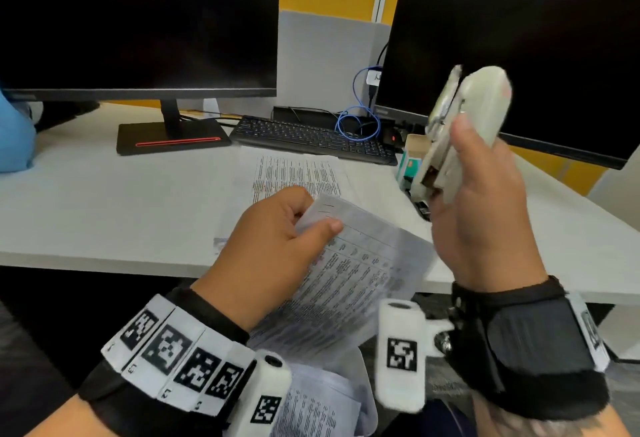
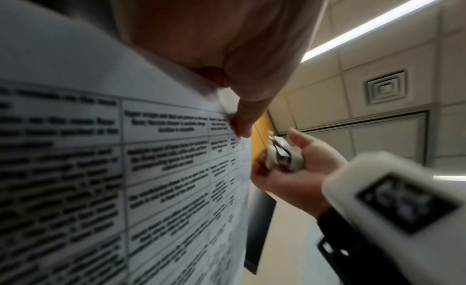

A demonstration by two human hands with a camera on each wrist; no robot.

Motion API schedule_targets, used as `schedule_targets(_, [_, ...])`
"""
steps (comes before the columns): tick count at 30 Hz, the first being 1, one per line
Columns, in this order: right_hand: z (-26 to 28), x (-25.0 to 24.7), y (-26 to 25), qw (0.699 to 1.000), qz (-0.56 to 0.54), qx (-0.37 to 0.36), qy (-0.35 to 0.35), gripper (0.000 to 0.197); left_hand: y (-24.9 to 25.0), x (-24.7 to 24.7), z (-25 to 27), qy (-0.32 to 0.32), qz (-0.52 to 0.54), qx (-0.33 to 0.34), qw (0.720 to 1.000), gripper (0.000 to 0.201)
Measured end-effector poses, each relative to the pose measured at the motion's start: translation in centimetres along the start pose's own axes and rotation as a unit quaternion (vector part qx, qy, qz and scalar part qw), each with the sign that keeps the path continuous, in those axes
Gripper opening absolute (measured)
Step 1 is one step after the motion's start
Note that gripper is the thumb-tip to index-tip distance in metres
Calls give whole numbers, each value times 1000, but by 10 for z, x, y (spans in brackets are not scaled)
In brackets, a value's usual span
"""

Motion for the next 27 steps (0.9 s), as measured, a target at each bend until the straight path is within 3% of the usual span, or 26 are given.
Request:
schedule_targets(2, [12,14,1,999,-1,0,-34,48,8,5,6,1,-10,12,1000,24])
schedule_targets(7, [32,29,6,996,67,-45,-36,26,18,10,14,6,-17,29,999,31])
schedule_targets(21, [34,30,1,992,84,-92,-5,27,25,15,20,-35,27,28,999,23])
schedule_targets(25, [34,27,3,992,83,-97,-3,28,27,15,21,-96,16,10,995,46])
schedule_targets(27, [34,26,5,993,78,-93,-4,29,31,15,22,-89,-19,39,995,40])
Point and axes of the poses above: each hand's wrist, its own z-axis away from the middle knuckle, its own x-axis out of the palm, y = z × x, the point moved 1 cm from there along -z, towards the middle knuckle, and after that the axes turned 6 degrees about -x, right-handed, at the moved point
